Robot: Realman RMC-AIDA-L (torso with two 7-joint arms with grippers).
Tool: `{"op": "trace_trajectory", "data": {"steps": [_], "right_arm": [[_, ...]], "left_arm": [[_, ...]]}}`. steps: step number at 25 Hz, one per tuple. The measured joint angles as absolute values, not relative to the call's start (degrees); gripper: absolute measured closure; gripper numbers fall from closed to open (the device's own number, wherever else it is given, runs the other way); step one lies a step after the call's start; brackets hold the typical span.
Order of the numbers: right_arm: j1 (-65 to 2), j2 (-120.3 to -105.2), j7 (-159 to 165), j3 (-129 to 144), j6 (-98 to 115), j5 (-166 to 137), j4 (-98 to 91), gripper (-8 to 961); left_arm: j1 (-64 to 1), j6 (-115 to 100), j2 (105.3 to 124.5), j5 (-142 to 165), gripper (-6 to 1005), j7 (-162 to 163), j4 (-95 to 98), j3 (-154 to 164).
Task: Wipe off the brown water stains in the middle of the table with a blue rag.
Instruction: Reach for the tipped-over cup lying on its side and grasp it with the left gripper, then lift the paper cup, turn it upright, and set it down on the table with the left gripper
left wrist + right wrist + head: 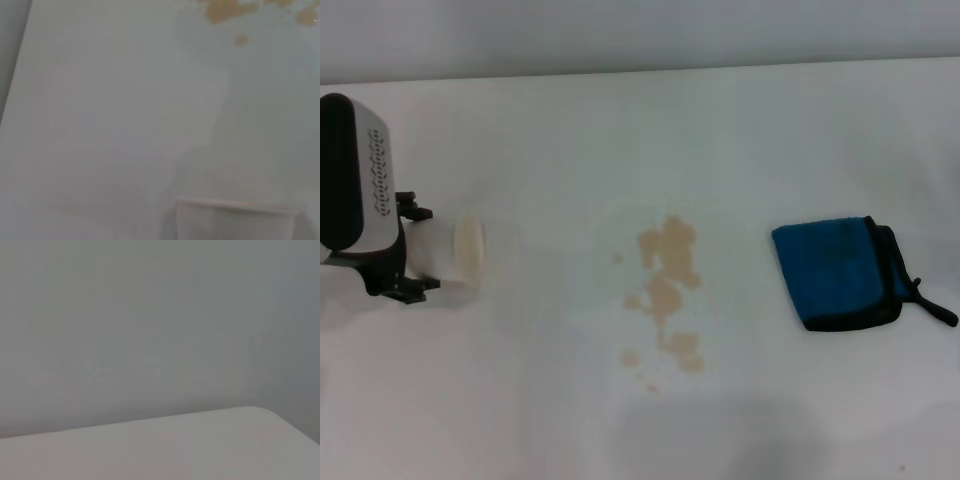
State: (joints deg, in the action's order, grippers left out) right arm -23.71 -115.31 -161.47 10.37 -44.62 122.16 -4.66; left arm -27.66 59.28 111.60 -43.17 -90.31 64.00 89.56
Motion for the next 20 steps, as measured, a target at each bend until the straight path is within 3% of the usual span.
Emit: {"op": "trace_trajectory", "data": {"steps": [20], "right_arm": [[-23.36, -115.22, -161.51, 10.48, -44.65, 122.17, -4.66, 567]], "left_arm": [[-25.47, 53.52, 115.18, -60.77, 144, -102.7, 55.72, 82.78]]}}
